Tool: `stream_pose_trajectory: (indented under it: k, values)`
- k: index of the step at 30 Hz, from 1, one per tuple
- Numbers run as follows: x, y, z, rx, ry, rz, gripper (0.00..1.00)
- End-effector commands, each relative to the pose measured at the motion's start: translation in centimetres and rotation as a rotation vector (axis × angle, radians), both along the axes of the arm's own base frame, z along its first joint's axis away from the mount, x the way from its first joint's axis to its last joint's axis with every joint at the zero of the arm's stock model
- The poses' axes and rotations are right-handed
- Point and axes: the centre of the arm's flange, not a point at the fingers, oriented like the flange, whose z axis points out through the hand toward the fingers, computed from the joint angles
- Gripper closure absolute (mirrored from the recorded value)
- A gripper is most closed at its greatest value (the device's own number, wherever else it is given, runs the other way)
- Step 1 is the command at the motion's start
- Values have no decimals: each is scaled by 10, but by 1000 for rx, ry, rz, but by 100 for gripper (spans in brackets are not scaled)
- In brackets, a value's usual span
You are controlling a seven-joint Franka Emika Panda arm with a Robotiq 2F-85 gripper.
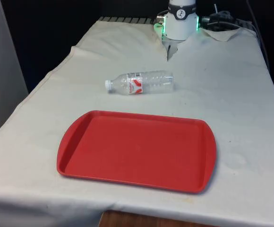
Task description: Place the bottle upright on the tray.
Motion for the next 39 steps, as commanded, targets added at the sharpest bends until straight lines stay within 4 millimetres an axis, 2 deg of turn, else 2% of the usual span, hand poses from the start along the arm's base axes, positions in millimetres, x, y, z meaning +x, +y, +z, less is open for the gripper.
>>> stream_pose_trajectory:
  k: [1, 2, 9, 10, 14, 39]
  values:
    - [-5, -1, 2, 0, -7, 0, 0]
    - [-2, -1, 0, 1, 2, -1, 0]
    - [-21, -7, 2, 2, -10, -1, 0]
    - [-18, -5, 1, 4, 2, -5, 0]
    - [-30, -12, 3, 5, -13, -1, 0]
    - [-72, -39, 5, 25, -24, 11, 0]
